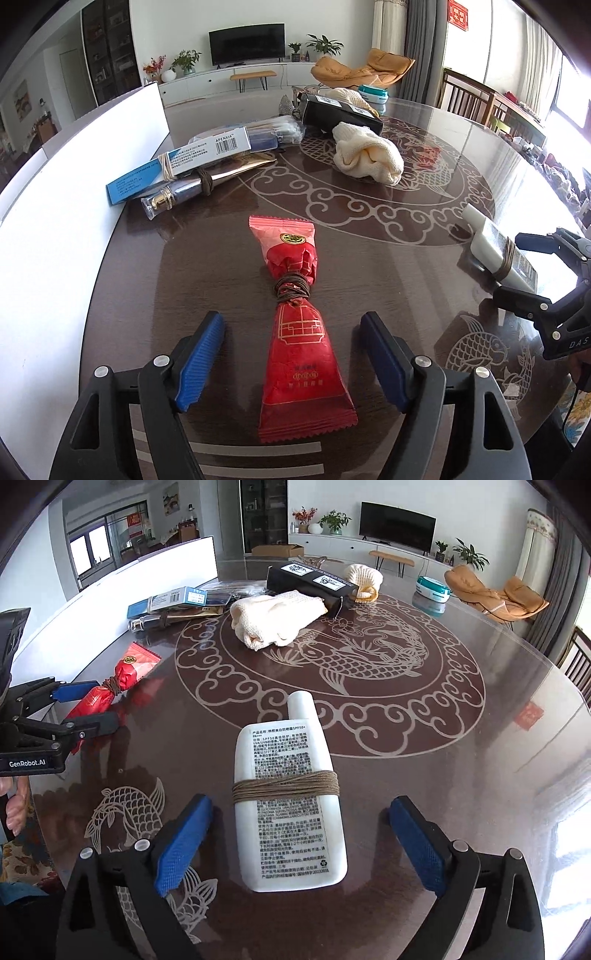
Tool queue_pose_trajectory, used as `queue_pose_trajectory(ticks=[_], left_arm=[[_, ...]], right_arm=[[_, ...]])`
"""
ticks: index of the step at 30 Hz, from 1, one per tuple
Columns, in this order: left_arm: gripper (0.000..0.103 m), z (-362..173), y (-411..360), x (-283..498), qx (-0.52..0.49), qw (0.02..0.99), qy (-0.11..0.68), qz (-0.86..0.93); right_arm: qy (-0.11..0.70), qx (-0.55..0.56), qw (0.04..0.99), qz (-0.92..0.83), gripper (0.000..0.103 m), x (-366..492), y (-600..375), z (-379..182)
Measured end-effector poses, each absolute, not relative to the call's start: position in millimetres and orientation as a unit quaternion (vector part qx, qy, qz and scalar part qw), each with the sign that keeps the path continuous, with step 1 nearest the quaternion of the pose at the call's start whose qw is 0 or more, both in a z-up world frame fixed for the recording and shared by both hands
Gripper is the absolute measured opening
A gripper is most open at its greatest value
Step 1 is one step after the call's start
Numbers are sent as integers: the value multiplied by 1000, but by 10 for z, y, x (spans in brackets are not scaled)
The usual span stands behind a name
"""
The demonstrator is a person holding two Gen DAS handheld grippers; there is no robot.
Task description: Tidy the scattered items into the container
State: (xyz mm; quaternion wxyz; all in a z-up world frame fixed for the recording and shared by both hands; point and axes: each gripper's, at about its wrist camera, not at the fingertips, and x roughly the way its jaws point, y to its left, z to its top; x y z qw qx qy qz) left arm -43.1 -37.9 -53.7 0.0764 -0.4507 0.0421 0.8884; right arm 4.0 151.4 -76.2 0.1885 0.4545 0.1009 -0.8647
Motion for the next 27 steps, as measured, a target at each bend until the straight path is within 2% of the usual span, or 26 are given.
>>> queue_pose_trajectory(ticks=[2, 6, 11, 27], left_arm=[[82, -547, -354, -437, -452, 78, 45, 888], [87, -555, -348, -454, -454, 76, 44, 887], [103, -577, -391, -516, -466, 57, 36, 882], [103, -584, -400, -527, -468, 57, 33, 881]], right_arm=[[99, 454, 186, -866, 103, 30, 1521, -762], [98, 453, 186, -866, 103, 23, 1520, -759], [98, 453, 186, -866, 103, 31, 1519, -767], [98, 454, 186, -866, 103, 47, 1507, -790]])
